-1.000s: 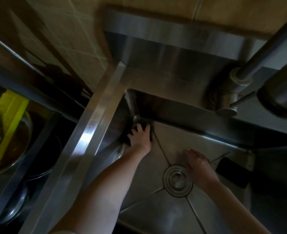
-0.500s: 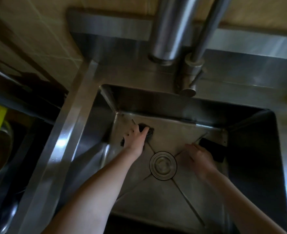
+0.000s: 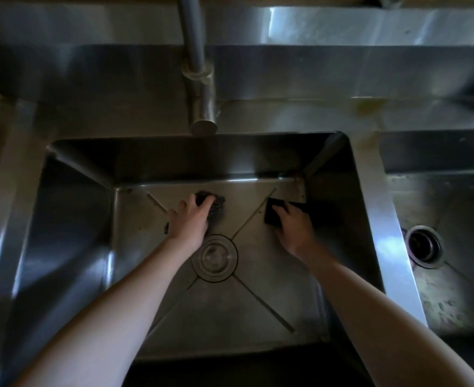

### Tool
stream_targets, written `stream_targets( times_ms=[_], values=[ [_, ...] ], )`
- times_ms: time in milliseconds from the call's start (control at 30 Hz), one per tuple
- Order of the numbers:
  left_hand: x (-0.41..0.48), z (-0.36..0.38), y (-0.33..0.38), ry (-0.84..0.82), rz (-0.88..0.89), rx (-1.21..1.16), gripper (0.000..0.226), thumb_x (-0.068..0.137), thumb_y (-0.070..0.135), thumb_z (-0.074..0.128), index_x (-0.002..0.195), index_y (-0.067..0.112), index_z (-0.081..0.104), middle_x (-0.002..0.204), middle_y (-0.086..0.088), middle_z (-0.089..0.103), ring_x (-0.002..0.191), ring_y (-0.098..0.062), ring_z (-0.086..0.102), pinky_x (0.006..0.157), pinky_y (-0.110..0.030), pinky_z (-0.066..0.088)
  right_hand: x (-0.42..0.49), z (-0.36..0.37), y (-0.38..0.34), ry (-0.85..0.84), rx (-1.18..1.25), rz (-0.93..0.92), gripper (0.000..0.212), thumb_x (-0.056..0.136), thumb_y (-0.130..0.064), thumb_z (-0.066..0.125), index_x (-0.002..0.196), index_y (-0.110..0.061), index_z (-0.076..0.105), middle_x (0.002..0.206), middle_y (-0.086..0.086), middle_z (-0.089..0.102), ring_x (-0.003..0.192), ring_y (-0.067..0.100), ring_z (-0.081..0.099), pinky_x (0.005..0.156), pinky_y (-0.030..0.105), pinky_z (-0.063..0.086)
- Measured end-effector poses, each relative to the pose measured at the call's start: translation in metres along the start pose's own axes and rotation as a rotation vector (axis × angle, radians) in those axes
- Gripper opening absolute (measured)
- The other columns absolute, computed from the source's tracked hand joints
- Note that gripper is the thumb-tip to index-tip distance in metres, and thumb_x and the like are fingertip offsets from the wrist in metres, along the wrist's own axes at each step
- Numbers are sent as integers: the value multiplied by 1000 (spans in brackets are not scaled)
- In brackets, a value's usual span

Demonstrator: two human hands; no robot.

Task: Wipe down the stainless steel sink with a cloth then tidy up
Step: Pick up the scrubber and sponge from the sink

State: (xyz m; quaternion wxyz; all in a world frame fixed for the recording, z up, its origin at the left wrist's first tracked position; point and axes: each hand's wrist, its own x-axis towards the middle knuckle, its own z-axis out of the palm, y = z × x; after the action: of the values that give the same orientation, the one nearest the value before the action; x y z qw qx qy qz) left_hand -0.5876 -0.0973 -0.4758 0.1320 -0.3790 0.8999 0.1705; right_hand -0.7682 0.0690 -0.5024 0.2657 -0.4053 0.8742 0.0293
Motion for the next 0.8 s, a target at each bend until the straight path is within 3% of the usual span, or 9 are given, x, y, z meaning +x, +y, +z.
stream_targets(
  times_ms=[167, 300, 533, 667, 800],
  values=[
    [4, 3, 16, -8, 34, 38, 52, 91, 21, 54, 137, 30, 32, 128, -12, 38, 108, -36, 46, 91, -51, 40, 17, 3, 7, -6, 13, 51, 78, 84, -13, 61, 148, -26, 18, 152, 12, 24, 143, 28, 19, 115, 48, 17],
    [3, 6, 19, -44, 54, 40, 52, 91, 21, 54, 137, 30, 33, 129, -12, 38, 110, -35, 46, 91, -51, 40, 21, 6, 9, -32, -37, 38, 79, 81, -13, 61, 147, -26, 20, 143, 12, 34, 136, 30, 30, 114, 49, 16],
    [-9, 0, 20, -46, 29, 31, 52, 90, 19, 55, 136, 30, 34, 127, -12, 39, 110, -35, 46, 92, -52, 41, 3, 18, 4, 3, -74, 26, 76, 70, -26, 71, 136, -21, 34, 124, 14, 48, 113, 35, 46, 93, 41, 39],
    [-22, -4, 17, -8, 12, -15, 53, 89, 19, 58, 135, 30, 35, 128, -10, 38, 109, -33, 47, 89, -49, 44, -10, 18, -9, -2, 10, 37, 79, 65, -38, 71, 133, -23, 34, 119, 14, 50, 110, 33, 47, 88, 40, 44],
    [-44, -16, 15, 58, -11, -69, 51, 88, 20, 59, 132, 31, 36, 125, -9, 39, 106, -33, 49, 86, -48, 46, -29, 4, -25, 29, 122, 0, 74, 68, -38, 69, 131, -30, 33, 117, 12, 50, 109, 32, 45, 86, 41, 45]
  ],
)
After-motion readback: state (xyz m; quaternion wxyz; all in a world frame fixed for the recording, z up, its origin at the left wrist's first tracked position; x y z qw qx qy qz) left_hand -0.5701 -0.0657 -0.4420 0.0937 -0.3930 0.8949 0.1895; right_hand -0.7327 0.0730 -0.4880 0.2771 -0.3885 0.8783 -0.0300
